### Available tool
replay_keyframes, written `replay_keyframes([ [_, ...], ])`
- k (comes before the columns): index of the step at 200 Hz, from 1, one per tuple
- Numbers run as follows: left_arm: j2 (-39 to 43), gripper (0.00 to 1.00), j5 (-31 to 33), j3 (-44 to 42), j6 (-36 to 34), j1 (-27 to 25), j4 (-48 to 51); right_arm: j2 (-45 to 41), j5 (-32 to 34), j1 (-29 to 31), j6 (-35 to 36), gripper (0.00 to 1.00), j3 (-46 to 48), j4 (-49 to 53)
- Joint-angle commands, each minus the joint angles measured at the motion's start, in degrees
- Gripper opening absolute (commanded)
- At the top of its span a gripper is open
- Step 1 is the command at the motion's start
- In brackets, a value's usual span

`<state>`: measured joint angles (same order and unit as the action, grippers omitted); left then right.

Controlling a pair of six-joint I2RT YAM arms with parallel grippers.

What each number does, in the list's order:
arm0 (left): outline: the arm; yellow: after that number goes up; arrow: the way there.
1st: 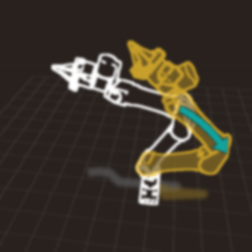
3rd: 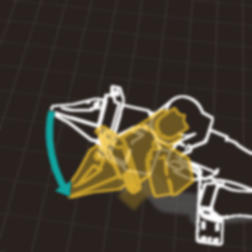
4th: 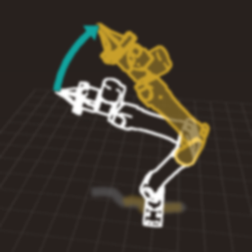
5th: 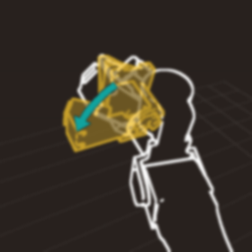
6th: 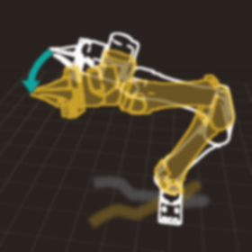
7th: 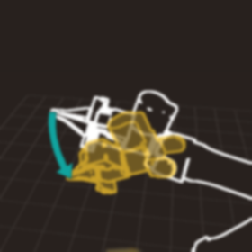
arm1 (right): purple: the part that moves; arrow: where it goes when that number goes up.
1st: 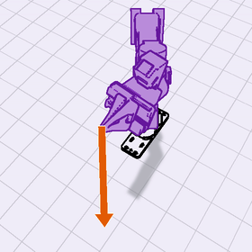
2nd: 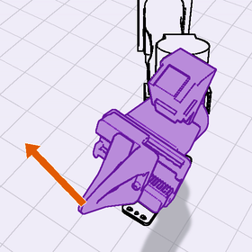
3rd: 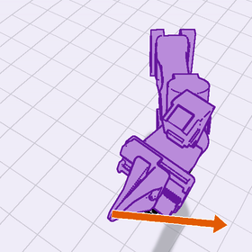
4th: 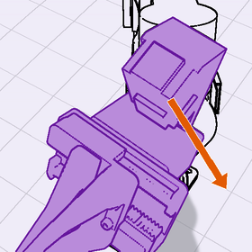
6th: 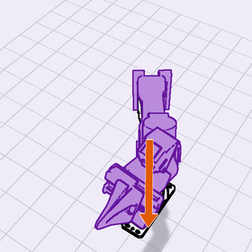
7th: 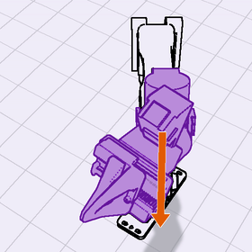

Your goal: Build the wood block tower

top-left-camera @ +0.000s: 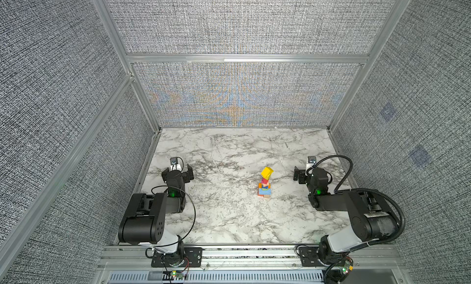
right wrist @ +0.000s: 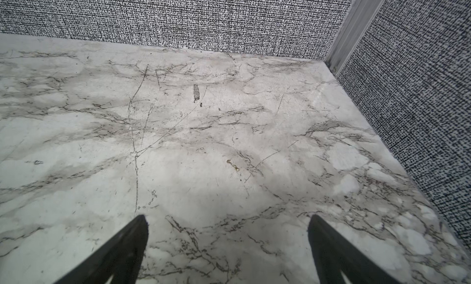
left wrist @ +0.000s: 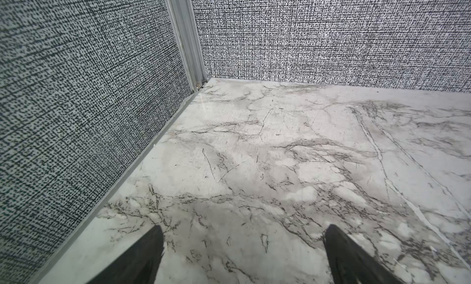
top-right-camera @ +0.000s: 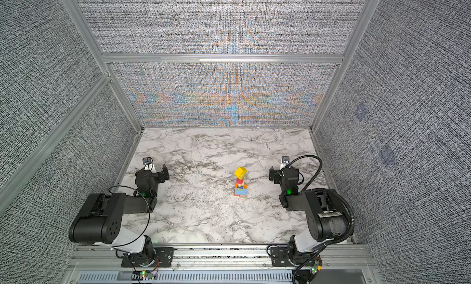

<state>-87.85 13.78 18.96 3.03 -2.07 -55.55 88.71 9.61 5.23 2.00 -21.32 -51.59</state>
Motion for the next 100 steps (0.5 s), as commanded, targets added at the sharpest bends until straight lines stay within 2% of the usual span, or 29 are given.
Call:
replay_keyframes([
  [1, -0.04, 0.99, 0.11, 0.09, -0.3, 0.09, -1.23, 0.06, -0.19, -0.12, -0.33, 0.99, -0.45, -0.26],
  [84, 0.05, 0.99, 0.15, -0.09, -0.3, 0.09, -1.48, -0.2, -1.54, -0.67, -0.59, 0.99, -0.34, -0.08],
  [100, 0.29, 0.99, 1.32, -2.4, 0.14, 0.13, -5.64, -0.44, -2.26, -0.69, -0.12, 0.99, 1.28, -2.66],
])
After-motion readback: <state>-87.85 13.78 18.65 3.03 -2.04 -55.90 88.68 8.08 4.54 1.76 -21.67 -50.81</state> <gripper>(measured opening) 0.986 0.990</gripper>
